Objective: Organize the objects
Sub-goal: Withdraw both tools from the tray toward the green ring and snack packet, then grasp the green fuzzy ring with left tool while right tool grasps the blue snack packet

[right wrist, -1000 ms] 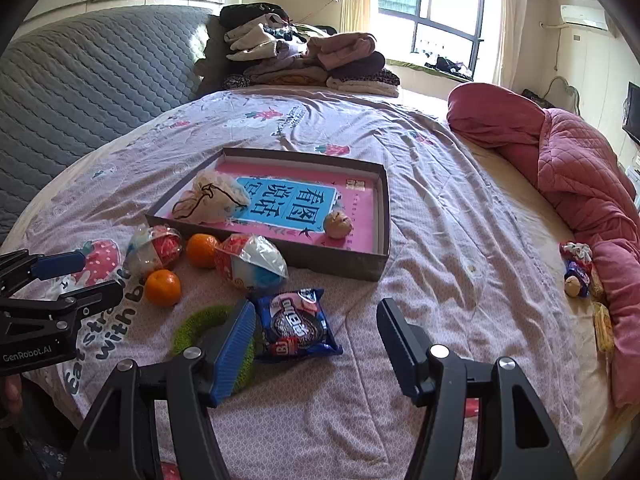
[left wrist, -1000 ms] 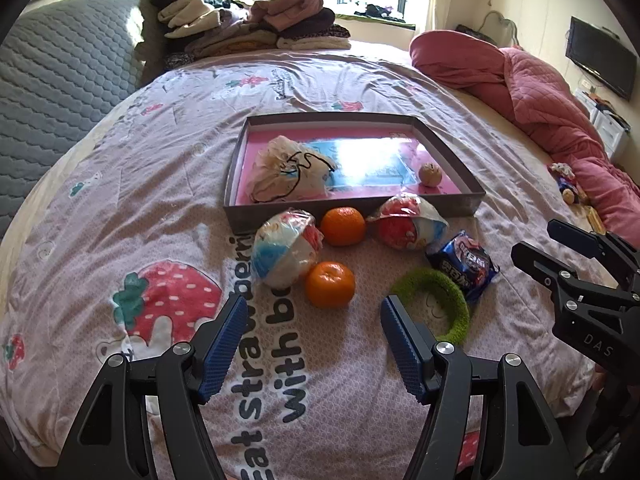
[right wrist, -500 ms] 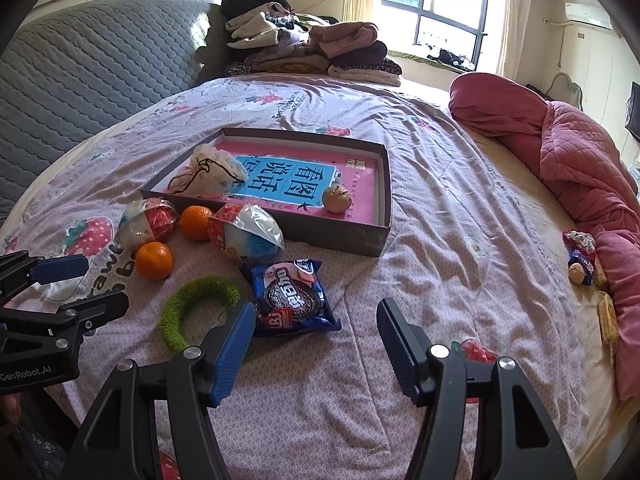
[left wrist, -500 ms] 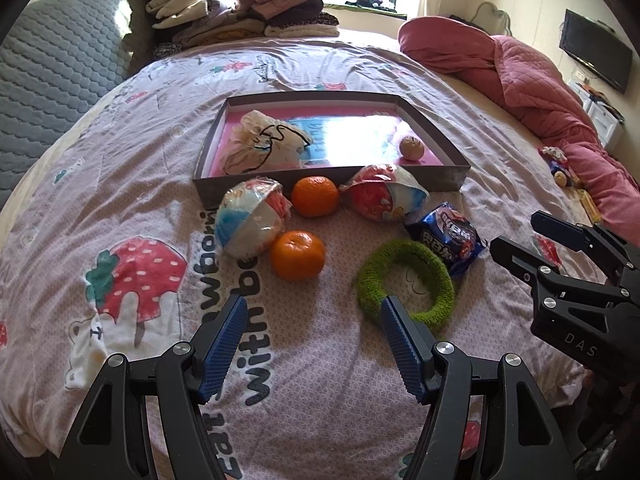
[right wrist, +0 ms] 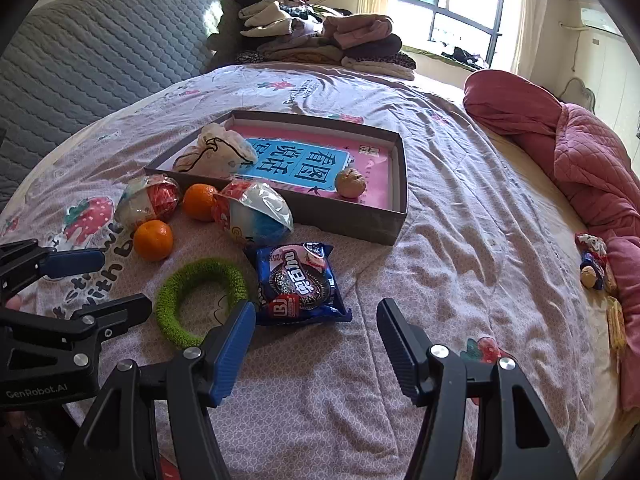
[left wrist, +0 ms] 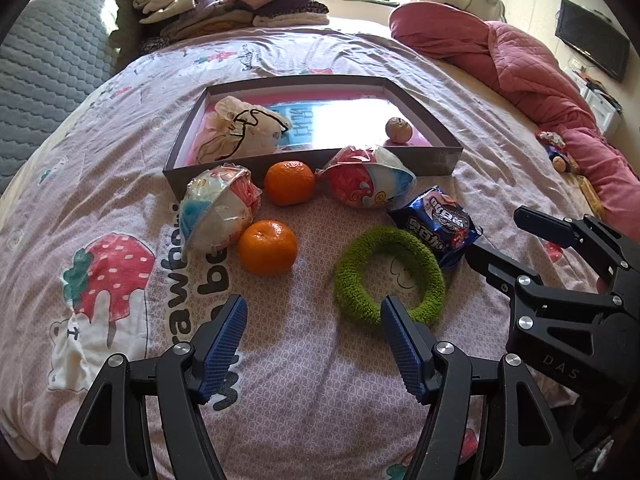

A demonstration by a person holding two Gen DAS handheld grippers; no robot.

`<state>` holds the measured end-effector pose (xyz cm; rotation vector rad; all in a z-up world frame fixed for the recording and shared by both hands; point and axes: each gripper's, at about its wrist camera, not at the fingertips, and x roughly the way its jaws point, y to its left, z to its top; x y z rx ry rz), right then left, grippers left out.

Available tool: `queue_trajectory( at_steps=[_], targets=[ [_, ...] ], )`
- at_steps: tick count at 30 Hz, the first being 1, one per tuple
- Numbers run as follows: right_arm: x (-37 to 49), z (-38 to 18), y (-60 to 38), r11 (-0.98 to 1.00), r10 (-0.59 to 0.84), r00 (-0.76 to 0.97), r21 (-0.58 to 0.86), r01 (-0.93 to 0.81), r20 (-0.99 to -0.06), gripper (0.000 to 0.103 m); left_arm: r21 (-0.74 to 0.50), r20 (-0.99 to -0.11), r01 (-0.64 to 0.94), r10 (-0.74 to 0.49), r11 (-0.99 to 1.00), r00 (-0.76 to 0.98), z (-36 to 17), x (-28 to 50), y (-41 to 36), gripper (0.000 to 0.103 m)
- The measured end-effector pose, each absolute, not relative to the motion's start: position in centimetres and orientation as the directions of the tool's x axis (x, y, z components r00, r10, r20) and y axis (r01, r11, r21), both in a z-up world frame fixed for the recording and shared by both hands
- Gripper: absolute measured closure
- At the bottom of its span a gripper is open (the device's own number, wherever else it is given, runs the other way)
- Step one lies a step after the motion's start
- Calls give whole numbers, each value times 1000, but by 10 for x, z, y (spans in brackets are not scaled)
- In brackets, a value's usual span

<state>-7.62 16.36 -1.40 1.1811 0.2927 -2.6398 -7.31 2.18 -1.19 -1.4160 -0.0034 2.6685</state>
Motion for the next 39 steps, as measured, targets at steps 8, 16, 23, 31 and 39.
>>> queue_trajectory(
  at_steps=[8, 16, 23, 31, 39],
  targets=[
    [-86, -23, 163, -948, -129, -634, -92, 303, -762, 40, -54, -840, -102, 101, -993, -533, -21, -84, 28, 32],
    [-95, -29, 164, -946, -150, -623, -72, 316, -768, 35, -59, -854, -97, 100, -994, -511, -32, -93, 29, 32],
    [-102, -32, 162, -938, -173, -617, -62, 340, -768, 31, -54, -864, -85, 89, -995, -496, -41, -98, 29, 32],
    [-107, -32, 160, -933, -197, -607, -44, 358, -770, 30, -45, -870, -71, 74, -997, -488, -47, -102, 29, 33],
    [-110, -31, 157, -928, -204, -600, -41, 369, -774, 30, -34, -872, -66, 62, -997, -485, -48, -103, 27, 32]
  ],
)
